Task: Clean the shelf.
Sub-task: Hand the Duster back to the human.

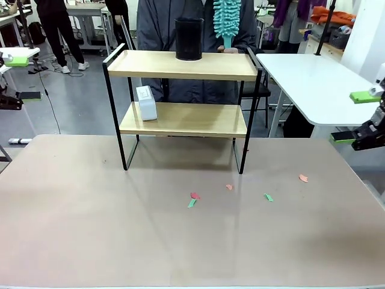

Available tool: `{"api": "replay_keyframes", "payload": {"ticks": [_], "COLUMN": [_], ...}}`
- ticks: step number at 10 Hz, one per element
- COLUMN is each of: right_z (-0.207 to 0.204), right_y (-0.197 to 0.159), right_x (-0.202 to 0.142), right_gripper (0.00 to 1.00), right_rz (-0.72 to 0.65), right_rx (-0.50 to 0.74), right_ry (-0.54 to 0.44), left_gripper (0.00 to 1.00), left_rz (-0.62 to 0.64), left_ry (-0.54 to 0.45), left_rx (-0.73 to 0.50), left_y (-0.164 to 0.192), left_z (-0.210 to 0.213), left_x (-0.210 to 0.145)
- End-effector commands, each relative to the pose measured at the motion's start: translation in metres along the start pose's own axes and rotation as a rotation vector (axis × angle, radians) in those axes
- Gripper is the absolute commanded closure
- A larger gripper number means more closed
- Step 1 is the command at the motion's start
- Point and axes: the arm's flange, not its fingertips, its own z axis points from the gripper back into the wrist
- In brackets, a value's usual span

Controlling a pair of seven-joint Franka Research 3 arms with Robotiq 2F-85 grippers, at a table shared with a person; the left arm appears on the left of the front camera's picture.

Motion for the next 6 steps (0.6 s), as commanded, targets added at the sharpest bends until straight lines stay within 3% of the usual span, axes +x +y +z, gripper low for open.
{"api": "replay_keyframes", "payload": {"ticks": [1,6], "right_z": [-0.0011,-0.0011], "right_y": [0.0015,0.0015], "right_x": [-0.0035,-0.0035], "right_gripper": [0.0,0.0], "right_rz": [-0.008,-0.008], "right_rx": [-0.005,-0.005], "right_ry": [0.014,0.014], "left_gripper": [0.0,0.0], "left_rz": [-0.021,-0.021], "left_ry": [-0.011,-0.011], "left_rx": [-0.018,-0.018], "left_y": [-0.002,-0.002], "left_z": [-0.0012,-0.0012], "left_x": [0.0012,0.0012]}}
